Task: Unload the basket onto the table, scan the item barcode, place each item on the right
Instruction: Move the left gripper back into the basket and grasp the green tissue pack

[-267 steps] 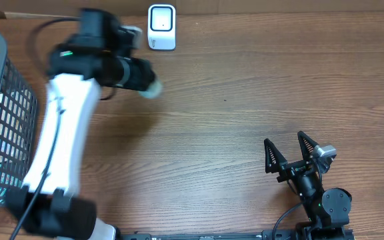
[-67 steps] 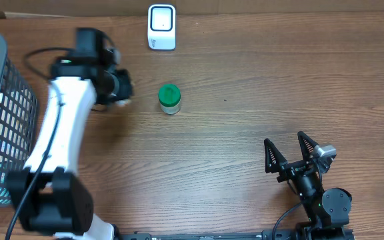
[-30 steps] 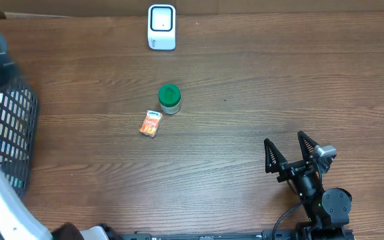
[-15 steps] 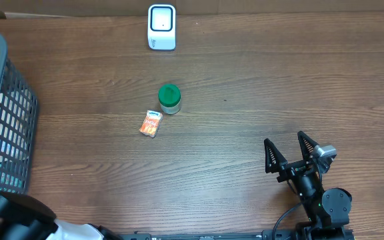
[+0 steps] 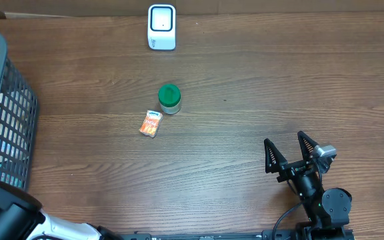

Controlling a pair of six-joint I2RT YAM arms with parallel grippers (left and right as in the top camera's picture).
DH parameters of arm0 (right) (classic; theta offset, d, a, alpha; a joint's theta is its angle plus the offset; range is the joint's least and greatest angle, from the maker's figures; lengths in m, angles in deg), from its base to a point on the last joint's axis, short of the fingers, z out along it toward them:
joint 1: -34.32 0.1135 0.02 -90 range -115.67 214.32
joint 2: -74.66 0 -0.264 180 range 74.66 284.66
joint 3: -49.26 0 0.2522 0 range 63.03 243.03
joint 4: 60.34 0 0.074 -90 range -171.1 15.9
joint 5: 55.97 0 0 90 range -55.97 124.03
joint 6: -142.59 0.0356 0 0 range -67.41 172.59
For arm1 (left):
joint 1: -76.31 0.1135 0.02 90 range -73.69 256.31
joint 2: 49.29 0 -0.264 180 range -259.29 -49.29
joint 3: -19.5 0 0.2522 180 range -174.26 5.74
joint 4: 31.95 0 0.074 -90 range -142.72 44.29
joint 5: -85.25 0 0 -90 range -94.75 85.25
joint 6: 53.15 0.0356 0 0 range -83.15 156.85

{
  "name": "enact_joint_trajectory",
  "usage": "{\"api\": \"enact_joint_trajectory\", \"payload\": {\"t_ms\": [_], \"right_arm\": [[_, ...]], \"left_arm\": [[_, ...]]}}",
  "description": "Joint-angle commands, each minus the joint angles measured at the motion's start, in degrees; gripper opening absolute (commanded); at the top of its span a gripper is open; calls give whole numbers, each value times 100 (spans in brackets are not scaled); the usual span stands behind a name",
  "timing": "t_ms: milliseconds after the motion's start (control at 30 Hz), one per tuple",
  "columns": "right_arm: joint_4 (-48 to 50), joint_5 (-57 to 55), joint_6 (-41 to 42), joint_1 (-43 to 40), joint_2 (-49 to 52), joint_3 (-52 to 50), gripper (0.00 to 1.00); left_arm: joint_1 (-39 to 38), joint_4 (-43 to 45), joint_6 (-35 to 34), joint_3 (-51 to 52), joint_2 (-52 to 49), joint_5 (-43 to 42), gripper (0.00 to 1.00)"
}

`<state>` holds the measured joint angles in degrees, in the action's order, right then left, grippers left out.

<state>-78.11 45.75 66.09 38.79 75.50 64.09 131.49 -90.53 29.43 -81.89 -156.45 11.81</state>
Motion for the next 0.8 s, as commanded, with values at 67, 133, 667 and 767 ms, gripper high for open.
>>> {"api": "enact_joint_trajectory", "payload": {"t_ms": [67,133,667,767], "right_arm": [[35,-28,-2,-37,-61,-61,100],[35,-28,-2,-37,-61,-61,100],[35,-28,-2,-37,-61,-61,100],[35,-28,-2,-37,-61,-61,100]], "left_arm": [[236,369,212,103,-470,190,83],[240,538,474,103,-651,-72,82],[205,627,433,13,-1381,-308,32],[208,291,280,-188,-1379,-308,25]]}}
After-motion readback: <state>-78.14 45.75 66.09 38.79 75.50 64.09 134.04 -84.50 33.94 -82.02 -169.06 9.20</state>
